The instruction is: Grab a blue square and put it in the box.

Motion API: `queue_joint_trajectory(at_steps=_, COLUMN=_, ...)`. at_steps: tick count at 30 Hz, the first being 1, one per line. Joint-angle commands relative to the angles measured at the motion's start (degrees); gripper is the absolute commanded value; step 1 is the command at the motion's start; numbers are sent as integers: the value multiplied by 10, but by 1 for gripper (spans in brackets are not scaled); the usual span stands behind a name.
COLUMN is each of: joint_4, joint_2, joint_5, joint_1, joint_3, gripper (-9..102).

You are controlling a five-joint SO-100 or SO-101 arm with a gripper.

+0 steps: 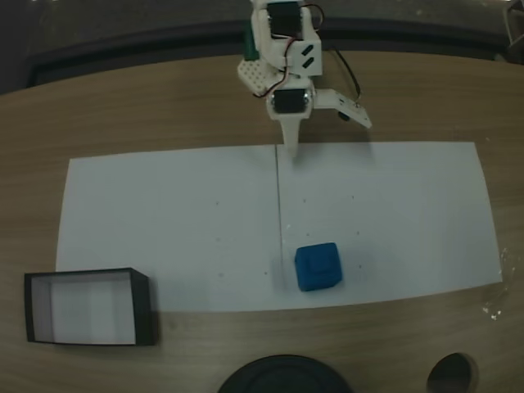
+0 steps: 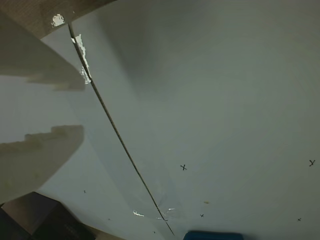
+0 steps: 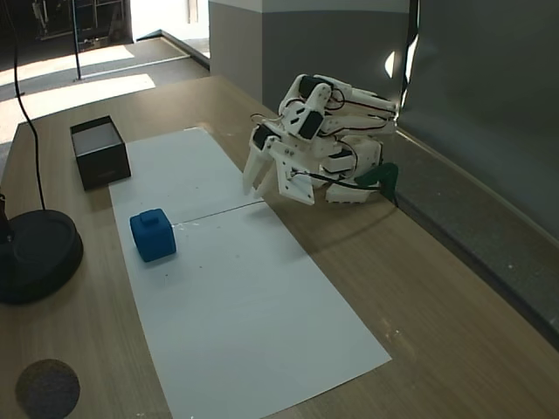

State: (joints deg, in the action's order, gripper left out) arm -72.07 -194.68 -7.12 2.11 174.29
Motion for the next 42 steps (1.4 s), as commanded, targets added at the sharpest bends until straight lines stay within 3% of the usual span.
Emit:
queue_joint_trajectory(at_steps=1, joint_4=-5, joint_2=4, joint_5=0, joint_1=-4, joint_3=-33, gripper=5)
queue_joint_trajectory(at_steps=35, joint_4=-6, joint_2=4, joint_5=1, joint_1=-2, joint_3=-33, gripper=4)
queue_joint_trajectory(at_steps=42, joint_4=38, joint_2=4, joint_5=3, joint_1=-9, joint_3=-30, gripper=2)
